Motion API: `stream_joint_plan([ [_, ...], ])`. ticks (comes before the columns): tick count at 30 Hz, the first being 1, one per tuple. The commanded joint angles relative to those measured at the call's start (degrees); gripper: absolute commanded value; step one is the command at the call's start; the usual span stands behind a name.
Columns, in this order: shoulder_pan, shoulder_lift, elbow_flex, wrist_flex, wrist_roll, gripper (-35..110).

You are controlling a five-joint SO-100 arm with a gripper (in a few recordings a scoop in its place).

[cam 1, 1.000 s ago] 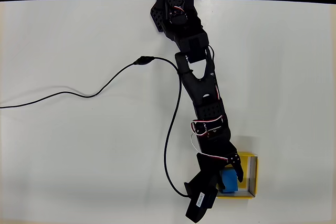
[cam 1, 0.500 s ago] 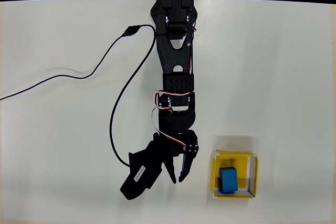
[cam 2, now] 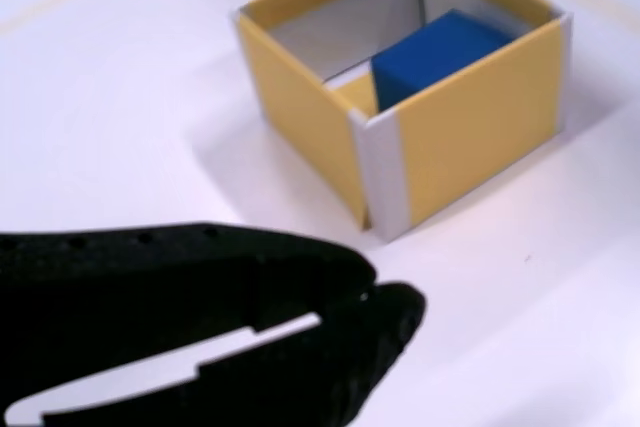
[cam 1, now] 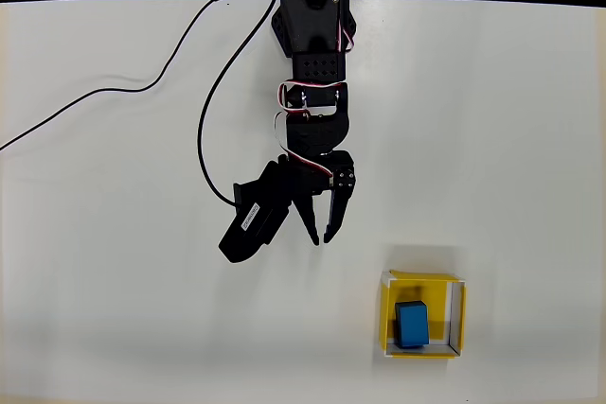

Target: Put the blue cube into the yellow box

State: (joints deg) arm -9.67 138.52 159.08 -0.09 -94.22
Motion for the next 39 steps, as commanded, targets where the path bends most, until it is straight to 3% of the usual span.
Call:
stream_joint_plan([
  [1, -0.2, 11.7, 3.9, 3.9, -0.4, 0],
  [12, 6.9, 33.0, 20.5, 26.4, -1.9, 0],
  [20, 8.8, 45.6, 21.1, 56.3, -1.2, 0],
  [27, 9.9, 52.6, 21.1, 74.4, 0.1, 0],
  [39, 11.8, 53.1, 21.1, 77.8, 3.9, 0],
])
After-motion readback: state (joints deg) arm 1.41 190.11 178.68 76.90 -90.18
